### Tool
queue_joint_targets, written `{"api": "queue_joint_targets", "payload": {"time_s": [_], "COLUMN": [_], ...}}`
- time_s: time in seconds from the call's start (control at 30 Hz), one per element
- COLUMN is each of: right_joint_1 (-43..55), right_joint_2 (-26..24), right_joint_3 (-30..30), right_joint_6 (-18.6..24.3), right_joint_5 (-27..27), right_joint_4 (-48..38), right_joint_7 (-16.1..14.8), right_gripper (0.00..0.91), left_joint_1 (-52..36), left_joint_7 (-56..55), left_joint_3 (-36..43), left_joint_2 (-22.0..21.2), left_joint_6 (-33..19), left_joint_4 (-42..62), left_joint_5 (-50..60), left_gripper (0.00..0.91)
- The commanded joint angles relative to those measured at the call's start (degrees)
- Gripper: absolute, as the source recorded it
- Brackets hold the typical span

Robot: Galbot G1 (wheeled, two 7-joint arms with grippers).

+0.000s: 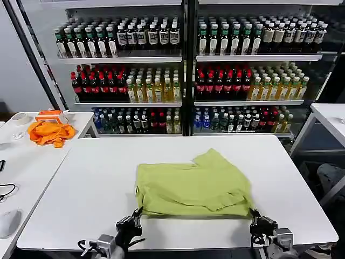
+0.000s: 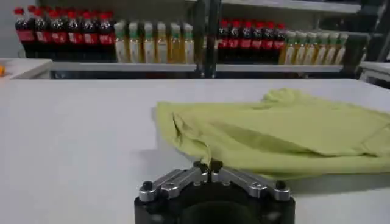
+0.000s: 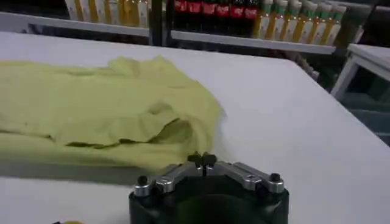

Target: Fold and organize the clothes.

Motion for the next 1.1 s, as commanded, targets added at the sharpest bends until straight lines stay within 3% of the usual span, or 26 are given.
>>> {"api": "queue_joint_targets", "payload": {"time_s": [0.03,0.17,0.2,0.23,0.27,0.43,0.57,0.87,1.1], "right_joint_1": [-4.6,-7.4,-7.8,-8.0,-8.1,-7.7,-7.9,2.9,27.8], "right_joint_2": [0.1,-0.1,-0.2,-0.1,-0.1,0.1,-0.2,-3.2,-3.9], "right_joint_3": [1.4,1.4,1.3,1.2,1.0,0.1,0.8,2.5,-11.5], "right_joint_6": [0.1,-0.1,-0.2,-0.3,-0.5,-2.6,-1.9,-1.6,-2.2], "right_joint_5": [-0.5,-2.9,-3.4,-3.8,-4.1,-5.9,-5.7,2.5,6.7], "right_joint_4": [3.1,3.7,3.6,3.6,3.5,3.6,5.7,6.4,-10.7], "right_joint_7": [-0.1,-0.1,0.0,0.0,-0.1,-1.1,-1.8,-0.3,3.0], "right_gripper": [0.000,0.000,0.000,0.111,0.907,0.907,0.907,0.907,0.907], "left_joint_1": [7.7,11.3,12.2,12.7,13.0,12.8,11.7,4.1,-11.5], "left_joint_7": [0.2,0.5,0.6,0.7,0.8,1.2,1.2,0.5,-4.5], "left_joint_3": [-0.4,-0.9,-0.9,-1.0,-1.1,-1.7,-3.2,-7.8,-4.7], "left_joint_2": [-0.1,0.9,1.2,1.4,1.6,2.3,2.7,5.7,10.0], "left_joint_6": [-0.2,0.1,0.2,0.4,0.5,2.5,3.2,3.7,4.5], "left_joint_4": [-5.2,-6.5,-6.7,-6.8,-6.7,-6.3,-7.4,-8.2,2.4], "left_joint_5": [1.2,3.2,3.8,4.6,5.4,10.3,10.0,1.4,-9.0], "left_gripper": [0.020,0.020,0.081,0.353,0.907,0.907,0.907,0.907,0.907]}}
